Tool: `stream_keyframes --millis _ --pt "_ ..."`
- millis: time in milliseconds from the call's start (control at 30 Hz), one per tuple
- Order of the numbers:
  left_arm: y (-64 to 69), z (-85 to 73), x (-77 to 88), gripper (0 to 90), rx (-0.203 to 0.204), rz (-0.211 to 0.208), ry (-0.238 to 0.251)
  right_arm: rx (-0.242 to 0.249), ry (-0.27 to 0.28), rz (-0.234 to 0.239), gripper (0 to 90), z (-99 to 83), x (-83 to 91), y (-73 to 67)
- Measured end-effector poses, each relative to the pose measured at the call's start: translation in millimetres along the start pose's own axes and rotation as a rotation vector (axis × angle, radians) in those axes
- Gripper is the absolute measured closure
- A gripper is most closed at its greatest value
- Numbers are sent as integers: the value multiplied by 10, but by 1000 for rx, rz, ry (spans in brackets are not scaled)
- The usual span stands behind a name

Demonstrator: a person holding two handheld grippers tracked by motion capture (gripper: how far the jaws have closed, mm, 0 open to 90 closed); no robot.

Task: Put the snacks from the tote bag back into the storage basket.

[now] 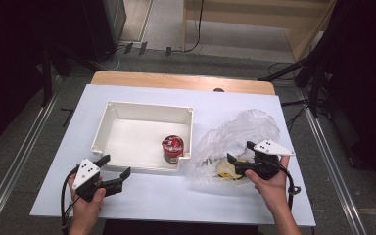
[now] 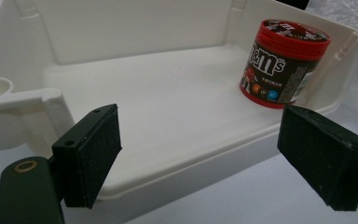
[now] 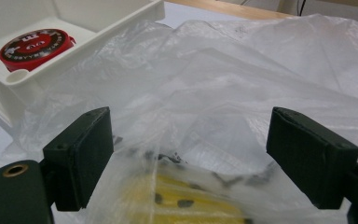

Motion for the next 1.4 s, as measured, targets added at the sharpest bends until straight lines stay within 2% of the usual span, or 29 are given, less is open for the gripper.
stream_keyframes --millis 567,1133,1400 --pt "1 -2 1 135 -2 2 0 -53 4 -70 150 -257 264 342" --pt "1 -3 4 135 -2 7 1 -104 1 -142 150 -582 553 681" --pt "-7 -1 8 135 6 6 3 -147 -7 -179 150 -789 709 863"
Point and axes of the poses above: each handheld gripper's, and its own axes: x roughly backward along the jaws, z roughly out of its top, y roughly to its right, the point moved 9 cm from there along -x, roughly forward along the jaws, and after that the axes turned 3 degrees about -y, right-handed, at the moved point
